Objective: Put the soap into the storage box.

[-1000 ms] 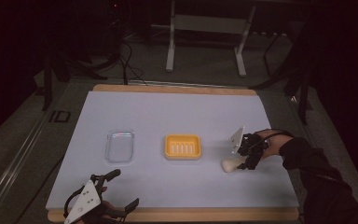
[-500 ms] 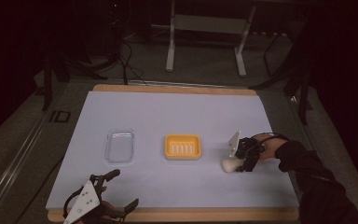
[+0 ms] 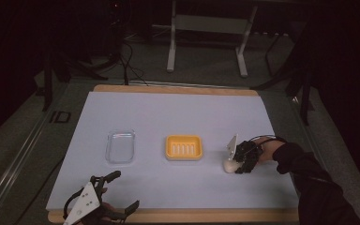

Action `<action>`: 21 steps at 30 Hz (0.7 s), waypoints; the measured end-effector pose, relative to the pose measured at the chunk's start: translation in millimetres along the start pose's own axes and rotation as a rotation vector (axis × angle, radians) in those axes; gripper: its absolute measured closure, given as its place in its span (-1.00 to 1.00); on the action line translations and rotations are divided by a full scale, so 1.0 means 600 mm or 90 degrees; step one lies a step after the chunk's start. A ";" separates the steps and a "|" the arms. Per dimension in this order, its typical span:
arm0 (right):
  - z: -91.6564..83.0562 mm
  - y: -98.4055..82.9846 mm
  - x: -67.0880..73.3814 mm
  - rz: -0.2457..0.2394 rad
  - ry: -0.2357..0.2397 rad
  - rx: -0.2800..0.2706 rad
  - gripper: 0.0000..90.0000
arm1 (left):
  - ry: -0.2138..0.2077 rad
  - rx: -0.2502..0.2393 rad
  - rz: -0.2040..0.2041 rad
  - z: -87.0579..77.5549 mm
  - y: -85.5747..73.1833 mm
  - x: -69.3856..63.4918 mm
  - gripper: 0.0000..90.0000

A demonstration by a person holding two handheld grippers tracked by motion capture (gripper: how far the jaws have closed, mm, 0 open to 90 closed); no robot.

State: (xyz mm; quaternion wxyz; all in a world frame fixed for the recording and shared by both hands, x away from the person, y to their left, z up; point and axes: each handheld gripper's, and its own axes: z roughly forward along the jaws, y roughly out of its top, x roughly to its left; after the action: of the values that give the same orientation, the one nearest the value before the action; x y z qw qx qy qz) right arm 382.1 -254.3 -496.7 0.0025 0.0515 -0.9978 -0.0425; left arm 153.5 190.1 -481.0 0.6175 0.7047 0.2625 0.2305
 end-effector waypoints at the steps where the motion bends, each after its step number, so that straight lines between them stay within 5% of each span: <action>1: 0.000 0.001 -0.001 0.004 0.001 0.000 0.07 | -0.001 0.002 0.001 0.000 0.000 0.000 -1.00; 9: -0.012 0.003 -0.005 0.054 0.033 -0.014 0.10 | -0.001 0.004 0.002 0.002 0.000 0.000 -1.00; 21: -0.037 0.009 -0.005 0.056 0.020 -0.032 0.10 | -0.004 0.005 0.005 0.002 0.000 -0.001 -1.00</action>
State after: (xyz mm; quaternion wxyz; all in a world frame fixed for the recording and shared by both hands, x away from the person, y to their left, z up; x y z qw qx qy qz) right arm 384.5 -250.5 -474.1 0.0217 0.0080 -0.9975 -0.0667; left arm 153.5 188.8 -481.2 0.6149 0.7087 0.2587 0.2296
